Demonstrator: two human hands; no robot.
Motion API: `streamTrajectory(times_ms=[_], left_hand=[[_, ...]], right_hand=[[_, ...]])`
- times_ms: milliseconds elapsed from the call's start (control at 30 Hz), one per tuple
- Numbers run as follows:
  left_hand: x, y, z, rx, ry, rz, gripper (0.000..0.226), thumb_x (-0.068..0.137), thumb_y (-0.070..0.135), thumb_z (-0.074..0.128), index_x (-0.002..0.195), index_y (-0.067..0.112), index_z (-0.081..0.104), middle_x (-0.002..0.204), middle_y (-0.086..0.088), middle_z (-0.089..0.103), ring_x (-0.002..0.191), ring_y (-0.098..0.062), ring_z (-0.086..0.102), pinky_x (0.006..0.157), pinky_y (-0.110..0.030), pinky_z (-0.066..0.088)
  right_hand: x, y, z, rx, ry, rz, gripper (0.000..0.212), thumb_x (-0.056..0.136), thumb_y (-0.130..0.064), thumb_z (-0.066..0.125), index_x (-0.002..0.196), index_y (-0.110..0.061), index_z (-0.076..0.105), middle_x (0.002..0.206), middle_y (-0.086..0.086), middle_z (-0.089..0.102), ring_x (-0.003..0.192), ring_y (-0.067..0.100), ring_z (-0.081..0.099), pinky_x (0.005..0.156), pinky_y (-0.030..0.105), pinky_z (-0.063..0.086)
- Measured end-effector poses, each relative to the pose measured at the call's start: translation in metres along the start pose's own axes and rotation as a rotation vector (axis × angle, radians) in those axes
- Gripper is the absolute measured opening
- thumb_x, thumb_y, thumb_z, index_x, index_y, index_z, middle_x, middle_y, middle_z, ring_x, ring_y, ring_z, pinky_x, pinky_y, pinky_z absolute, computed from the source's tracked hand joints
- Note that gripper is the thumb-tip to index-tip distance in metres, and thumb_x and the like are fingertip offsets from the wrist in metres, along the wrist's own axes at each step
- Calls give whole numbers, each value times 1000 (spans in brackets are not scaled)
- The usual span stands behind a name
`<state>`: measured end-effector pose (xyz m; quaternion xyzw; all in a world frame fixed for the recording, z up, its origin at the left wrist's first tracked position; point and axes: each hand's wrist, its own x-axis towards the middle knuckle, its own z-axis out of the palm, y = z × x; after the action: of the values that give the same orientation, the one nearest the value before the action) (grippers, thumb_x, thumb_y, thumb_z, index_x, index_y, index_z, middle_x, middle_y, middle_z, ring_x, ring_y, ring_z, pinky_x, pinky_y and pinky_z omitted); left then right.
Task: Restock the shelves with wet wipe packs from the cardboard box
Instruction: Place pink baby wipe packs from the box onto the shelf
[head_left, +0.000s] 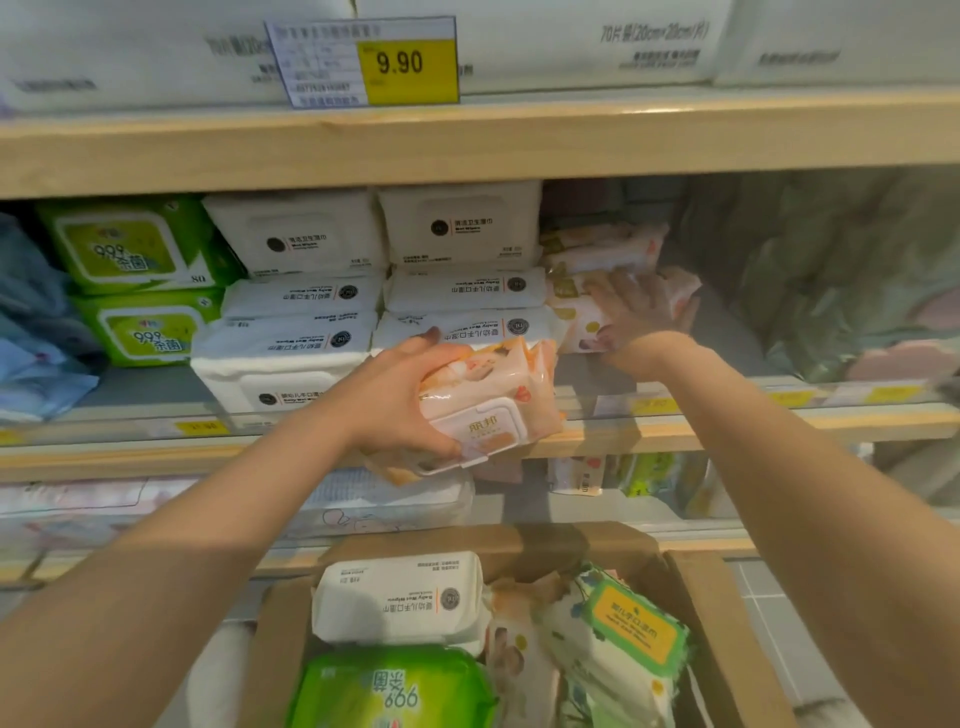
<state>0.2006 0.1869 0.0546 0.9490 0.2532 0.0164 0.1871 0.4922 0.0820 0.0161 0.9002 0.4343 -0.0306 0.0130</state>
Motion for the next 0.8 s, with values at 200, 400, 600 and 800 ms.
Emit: streamTrajectory(times_ms=[200, 400, 600, 800], left_hand=[[-10, 14, 2, -49, -1, -40, 107, 42, 60, 76, 138, 50, 30, 158, 5, 13, 139, -18, 28, 109, -41, 31], [-35, 56, 13, -32, -33, 110, 103, 47, 57, 78, 139, 42, 35, 142, 14, 39, 128, -12, 39, 103, -35, 37], [-61, 85, 22, -115, -71, 113, 103, 44, 61, 81, 135, 46, 33, 128, 17, 48, 117, -11, 46, 88, -30, 41], [-88, 83, 30, -575, 265, -48, 109, 40, 61, 85, 136, 36, 39, 132, 12, 47, 116, -10, 48, 97, -32, 43]], right_hand=[[-108, -20, -18, 760, 13, -246, 69, 88, -30, 61, 146, -18, 27, 153, 2, 27, 142, 19, 20, 114, 39, 22], [-178, -27, -25, 1068, -169, -347, 113, 61, -22, 89, 148, -34, 18, 139, -11, 48, 122, 3, 50, 102, 27, 42], [-213, -8, -21, 1136, -154, -284, 50, 56, -17, 91, 97, -12, 63, 85, 2, 70, 80, 18, 67, 71, 33, 53], [-237, 21, -36, 1298, -60, -219, 40, 64, -8, 85, 99, -8, 67, 95, 3, 71, 93, 19, 67, 74, 25, 53]])
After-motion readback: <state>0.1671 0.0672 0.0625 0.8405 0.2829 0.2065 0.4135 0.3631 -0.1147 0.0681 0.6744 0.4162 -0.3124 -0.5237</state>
